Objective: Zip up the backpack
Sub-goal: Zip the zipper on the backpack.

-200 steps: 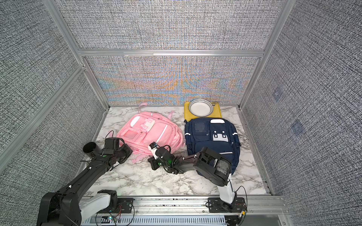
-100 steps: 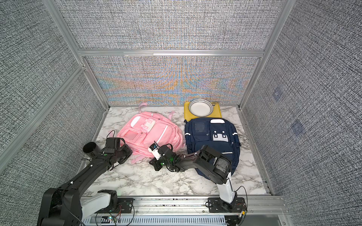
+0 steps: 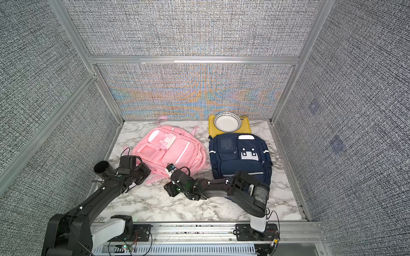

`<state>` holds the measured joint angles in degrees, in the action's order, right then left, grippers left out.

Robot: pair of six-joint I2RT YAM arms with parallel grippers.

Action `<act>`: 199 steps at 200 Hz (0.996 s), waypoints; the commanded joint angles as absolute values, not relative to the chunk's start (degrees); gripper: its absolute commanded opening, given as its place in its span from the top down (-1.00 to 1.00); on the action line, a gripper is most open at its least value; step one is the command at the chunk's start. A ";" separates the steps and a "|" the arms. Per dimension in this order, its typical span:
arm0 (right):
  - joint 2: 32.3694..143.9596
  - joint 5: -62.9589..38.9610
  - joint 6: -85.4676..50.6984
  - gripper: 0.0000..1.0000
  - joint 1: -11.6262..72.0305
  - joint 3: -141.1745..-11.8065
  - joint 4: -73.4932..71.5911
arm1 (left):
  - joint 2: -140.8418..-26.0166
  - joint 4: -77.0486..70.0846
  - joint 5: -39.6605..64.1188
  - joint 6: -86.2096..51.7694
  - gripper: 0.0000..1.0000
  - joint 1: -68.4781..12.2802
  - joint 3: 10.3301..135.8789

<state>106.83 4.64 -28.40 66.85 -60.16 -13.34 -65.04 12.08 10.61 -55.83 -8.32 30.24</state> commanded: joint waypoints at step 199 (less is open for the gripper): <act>125.79 40.87 -58.85 0.08 71.25 -84.73 14.04 | -60.16 6.15 13.62 -56.61 1.00 -9.82 25.93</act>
<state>125.97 38.37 -58.17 71.66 -84.75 13.87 -60.69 8.47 13.06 -56.88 -9.72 26.11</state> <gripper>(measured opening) 0.475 0.053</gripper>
